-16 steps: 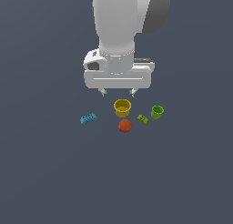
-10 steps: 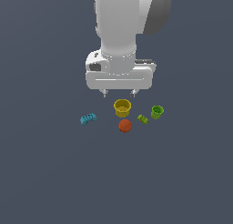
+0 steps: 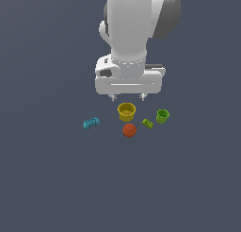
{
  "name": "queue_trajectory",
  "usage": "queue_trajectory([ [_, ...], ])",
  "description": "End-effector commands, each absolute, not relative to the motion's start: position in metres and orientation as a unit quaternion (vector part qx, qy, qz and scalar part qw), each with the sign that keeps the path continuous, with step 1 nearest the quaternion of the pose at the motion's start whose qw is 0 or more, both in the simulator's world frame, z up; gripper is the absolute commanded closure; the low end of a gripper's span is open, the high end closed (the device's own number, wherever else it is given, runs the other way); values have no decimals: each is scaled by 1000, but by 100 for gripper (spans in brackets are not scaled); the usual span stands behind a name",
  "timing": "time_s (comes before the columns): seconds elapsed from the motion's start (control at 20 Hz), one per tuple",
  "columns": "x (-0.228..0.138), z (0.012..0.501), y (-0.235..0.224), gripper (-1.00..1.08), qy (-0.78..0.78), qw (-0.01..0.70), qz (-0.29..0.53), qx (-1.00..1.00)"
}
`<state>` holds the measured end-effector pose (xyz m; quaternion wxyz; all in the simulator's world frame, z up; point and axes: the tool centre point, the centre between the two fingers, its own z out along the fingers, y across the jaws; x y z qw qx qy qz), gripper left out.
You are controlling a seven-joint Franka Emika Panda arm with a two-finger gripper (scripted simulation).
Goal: Pick up a designated object from a clutter of objects.
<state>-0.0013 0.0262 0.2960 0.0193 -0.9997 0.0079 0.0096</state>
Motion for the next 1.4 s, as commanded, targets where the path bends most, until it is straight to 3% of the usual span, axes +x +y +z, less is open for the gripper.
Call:
queue_trajectory([
  [0.0, -1, 294, 28, -92, 6, 19, 9, -1000],
  [0.7, -14, 223, 98, -92, -78, -2, 7, -997],
  [1.35, -79, 121, 208, -92, -222, -6, 1, -975],
])
